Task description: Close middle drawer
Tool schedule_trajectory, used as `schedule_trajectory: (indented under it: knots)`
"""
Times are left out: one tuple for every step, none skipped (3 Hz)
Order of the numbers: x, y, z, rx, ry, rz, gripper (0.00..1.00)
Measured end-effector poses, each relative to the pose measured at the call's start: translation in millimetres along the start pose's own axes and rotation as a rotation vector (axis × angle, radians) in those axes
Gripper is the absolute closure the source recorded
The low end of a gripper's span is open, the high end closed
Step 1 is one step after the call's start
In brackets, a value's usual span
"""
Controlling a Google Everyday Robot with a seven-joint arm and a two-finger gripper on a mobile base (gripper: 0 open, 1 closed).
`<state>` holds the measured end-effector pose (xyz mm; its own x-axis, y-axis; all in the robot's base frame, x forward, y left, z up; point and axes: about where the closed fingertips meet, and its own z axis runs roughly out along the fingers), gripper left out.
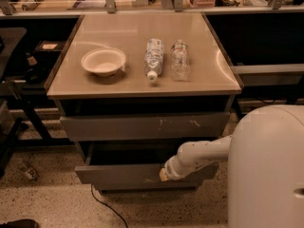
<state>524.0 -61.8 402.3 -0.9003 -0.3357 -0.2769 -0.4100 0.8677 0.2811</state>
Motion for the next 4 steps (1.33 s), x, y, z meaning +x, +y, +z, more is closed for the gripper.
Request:
schedule_trajectory:
  knots:
    - [-23,-13,-1,0.027,-0.05,0.04,1.0]
    - [-44,-25,-3,0.051,-0.087,0.06,1.0]
    - [-65,-39,-2,0.073,-0.132,0.082,1.0]
    - [-64,-39,-2,0.072,-0.13,0.082,1.0]
